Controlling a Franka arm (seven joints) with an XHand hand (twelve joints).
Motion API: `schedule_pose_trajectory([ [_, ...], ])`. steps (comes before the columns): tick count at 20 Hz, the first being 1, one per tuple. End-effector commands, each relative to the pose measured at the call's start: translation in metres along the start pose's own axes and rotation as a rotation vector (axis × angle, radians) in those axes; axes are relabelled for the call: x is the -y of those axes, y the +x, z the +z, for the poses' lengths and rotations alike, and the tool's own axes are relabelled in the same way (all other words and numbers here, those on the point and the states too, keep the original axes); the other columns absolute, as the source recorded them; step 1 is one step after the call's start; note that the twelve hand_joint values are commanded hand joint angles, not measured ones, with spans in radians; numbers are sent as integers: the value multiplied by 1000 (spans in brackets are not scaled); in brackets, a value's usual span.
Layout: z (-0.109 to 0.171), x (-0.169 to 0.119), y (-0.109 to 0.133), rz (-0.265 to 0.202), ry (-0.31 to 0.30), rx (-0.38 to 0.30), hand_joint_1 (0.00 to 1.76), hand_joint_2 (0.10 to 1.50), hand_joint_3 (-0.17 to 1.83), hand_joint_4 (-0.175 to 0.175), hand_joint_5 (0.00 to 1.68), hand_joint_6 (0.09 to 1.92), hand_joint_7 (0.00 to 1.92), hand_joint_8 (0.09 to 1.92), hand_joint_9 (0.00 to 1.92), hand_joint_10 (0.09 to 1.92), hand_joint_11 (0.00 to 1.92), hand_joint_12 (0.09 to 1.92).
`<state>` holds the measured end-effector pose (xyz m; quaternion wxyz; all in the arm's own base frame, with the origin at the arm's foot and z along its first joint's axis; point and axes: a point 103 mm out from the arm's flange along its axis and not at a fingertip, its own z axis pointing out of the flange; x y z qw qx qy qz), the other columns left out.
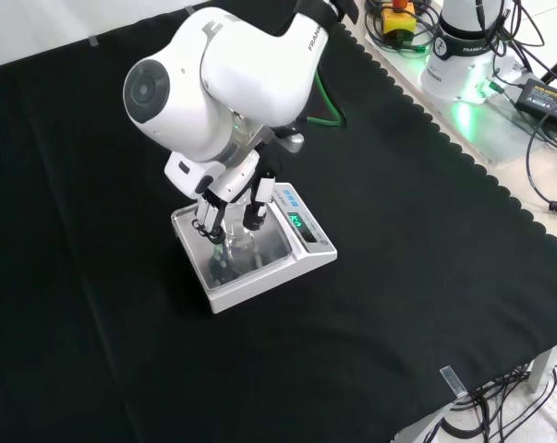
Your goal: Put the beaker on the electronic balance.
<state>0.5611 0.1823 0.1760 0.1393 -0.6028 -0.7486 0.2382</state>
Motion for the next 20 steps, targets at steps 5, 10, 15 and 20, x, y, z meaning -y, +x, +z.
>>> schedule_pose_trajectory([
  [5,24,21,-18,-16,19,34,1028,1141,-175,-175,557,414,480,761,841,427,1122,824],
  [10,32,15,-9,-23,35,33,930,1123,-175,-175,482,235,382,752,500,719,574,1238],
  [15,15,9,10,-28,7,37,876,1101,-175,-175,393,110,269,772,389,793,435,1310],
  [20,-21,8,30,-38,-40,81,767,992,-175,-175,192,87,50,758,122,881,210,1441],
])
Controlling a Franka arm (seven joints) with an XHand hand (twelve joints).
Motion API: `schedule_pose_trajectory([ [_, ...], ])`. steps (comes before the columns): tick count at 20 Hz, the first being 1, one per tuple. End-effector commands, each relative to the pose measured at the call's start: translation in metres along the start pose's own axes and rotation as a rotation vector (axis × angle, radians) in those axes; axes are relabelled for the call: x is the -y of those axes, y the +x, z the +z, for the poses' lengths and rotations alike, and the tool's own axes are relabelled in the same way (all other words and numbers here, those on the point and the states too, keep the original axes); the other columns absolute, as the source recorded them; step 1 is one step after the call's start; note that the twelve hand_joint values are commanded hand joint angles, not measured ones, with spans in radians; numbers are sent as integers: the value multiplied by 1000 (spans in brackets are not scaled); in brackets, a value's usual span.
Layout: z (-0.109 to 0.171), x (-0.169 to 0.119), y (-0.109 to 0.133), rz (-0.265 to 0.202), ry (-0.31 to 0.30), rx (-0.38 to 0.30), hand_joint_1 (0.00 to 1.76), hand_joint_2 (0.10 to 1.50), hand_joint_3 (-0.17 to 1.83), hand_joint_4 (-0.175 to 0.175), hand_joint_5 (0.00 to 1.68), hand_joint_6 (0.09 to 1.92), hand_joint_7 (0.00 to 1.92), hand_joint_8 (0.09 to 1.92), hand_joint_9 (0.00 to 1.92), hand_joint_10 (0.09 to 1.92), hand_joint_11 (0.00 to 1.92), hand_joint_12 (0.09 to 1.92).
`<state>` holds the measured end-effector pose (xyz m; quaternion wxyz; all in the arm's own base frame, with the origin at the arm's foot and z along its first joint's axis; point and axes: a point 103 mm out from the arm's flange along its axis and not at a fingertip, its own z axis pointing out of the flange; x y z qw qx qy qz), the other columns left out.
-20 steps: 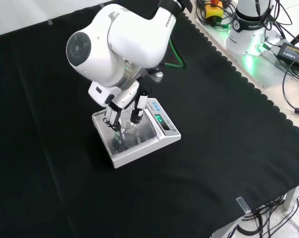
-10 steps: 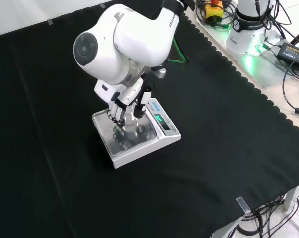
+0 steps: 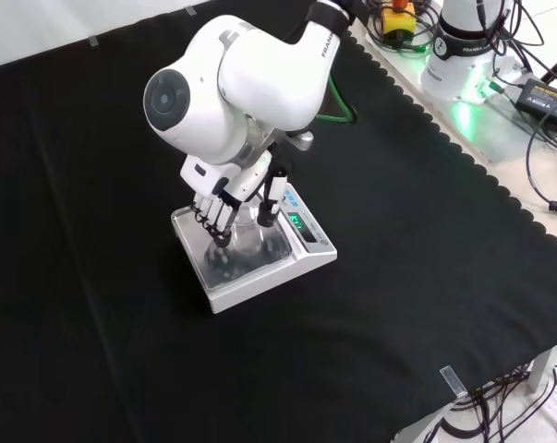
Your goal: Put the beaker on the electronic balance.
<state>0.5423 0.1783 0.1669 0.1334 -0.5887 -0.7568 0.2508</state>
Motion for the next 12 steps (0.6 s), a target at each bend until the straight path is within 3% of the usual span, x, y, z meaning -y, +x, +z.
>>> schedule_pose_trajectory([
  [1,-47,-3,32,-14,-56,58,746,967,-175,-175,153,87,24,705,66,900,164,1465],
  [6,-82,10,48,-24,-98,112,679,891,-171,-175,74,87,0,449,1,813,60,1516],
  [12,-116,40,52,-17,-168,117,651,875,-167,-175,59,87,0,400,0,773,29,1533],
])
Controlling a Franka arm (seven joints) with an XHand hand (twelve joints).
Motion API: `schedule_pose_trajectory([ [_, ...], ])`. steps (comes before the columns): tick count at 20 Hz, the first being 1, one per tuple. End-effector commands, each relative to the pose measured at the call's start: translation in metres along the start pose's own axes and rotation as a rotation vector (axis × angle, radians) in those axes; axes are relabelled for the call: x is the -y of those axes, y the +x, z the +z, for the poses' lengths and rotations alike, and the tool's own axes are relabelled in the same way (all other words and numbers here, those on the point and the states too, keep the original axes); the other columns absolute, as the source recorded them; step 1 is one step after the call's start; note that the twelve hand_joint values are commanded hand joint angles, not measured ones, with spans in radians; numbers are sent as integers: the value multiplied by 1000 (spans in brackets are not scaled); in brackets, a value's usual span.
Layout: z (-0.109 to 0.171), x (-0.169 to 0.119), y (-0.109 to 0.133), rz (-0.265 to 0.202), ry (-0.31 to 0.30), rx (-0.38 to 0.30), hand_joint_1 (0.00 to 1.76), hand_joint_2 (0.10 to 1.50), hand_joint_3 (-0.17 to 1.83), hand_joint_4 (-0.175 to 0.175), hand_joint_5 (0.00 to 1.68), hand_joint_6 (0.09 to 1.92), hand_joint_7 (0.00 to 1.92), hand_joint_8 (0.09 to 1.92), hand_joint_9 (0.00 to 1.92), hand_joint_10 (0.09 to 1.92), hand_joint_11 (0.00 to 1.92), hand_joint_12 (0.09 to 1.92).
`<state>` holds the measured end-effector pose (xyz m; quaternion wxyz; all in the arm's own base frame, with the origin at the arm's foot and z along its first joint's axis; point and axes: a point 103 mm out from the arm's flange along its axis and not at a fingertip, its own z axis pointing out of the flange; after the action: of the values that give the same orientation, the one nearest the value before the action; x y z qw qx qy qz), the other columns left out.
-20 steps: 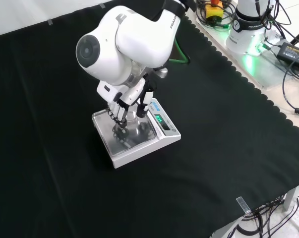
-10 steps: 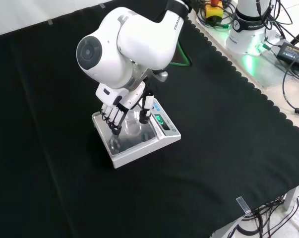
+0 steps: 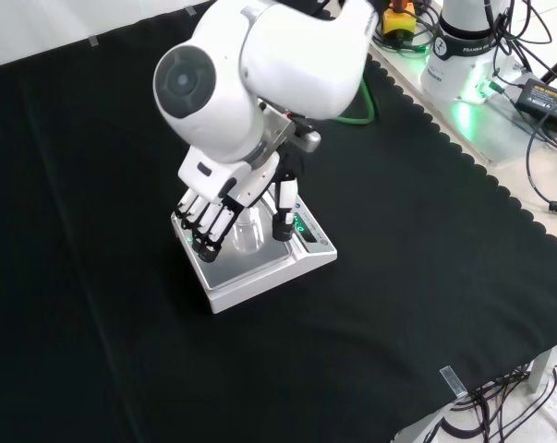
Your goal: Put the beaker on the electronic balance.
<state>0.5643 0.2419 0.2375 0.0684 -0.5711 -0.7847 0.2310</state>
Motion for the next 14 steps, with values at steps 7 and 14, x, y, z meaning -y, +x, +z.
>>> schedule_pose_trajectory([
  [7,-59,62,1,32,-106,-20,620,882,-142,-175,63,87,0,507,0,801,42,1543],
  [14,-55,68,-14,89,-101,-87,612,886,-130,-175,84,87,0,568,0,826,54,1542],
])
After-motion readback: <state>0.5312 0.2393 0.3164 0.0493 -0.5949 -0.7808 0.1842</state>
